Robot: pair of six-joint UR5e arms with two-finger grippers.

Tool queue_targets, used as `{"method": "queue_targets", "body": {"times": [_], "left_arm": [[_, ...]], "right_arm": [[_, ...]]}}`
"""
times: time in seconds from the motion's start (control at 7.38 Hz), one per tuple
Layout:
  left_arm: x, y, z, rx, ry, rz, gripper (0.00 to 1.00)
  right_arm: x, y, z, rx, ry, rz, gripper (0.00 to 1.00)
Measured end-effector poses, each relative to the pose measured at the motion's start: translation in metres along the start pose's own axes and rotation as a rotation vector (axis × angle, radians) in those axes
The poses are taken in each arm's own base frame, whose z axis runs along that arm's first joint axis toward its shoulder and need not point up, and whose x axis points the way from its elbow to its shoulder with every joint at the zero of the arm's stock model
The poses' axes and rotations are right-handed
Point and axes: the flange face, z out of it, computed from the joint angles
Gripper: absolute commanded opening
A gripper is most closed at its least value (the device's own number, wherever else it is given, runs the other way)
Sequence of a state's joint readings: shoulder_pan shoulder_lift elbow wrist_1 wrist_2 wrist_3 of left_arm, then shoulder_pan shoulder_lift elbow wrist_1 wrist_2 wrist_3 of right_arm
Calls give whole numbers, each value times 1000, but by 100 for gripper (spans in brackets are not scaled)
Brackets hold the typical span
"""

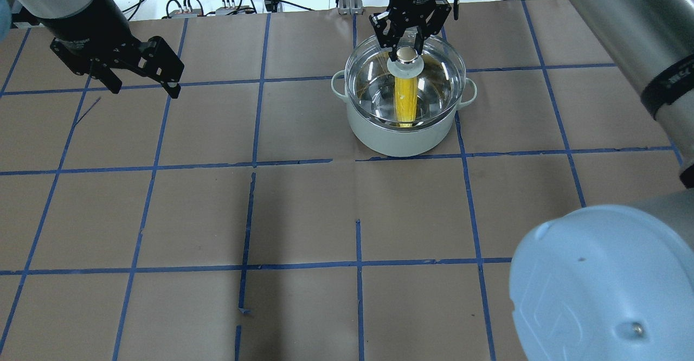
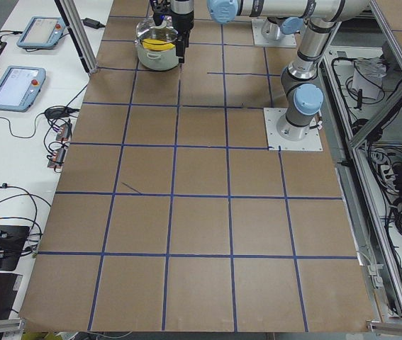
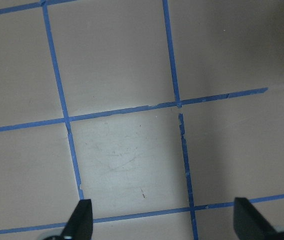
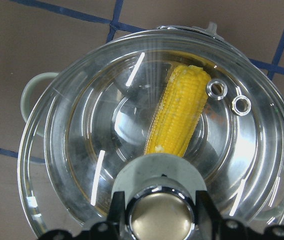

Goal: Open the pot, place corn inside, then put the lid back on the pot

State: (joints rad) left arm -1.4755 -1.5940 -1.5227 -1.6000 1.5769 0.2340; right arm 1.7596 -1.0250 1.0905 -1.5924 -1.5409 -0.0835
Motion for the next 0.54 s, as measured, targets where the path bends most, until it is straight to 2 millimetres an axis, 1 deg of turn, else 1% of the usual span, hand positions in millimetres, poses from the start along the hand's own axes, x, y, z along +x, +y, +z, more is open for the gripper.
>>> {"method": "queue_targets", "body": {"times": [0.27, 0.54], "left_arm": [[-1, -7, 6, 12, 4, 0, 100], [-2, -7, 4, 19, -4, -4, 100]], "right_arm": [[1, -2, 9, 15, 0, -1, 43], [1, -2, 23, 25, 1, 1, 43]]}}
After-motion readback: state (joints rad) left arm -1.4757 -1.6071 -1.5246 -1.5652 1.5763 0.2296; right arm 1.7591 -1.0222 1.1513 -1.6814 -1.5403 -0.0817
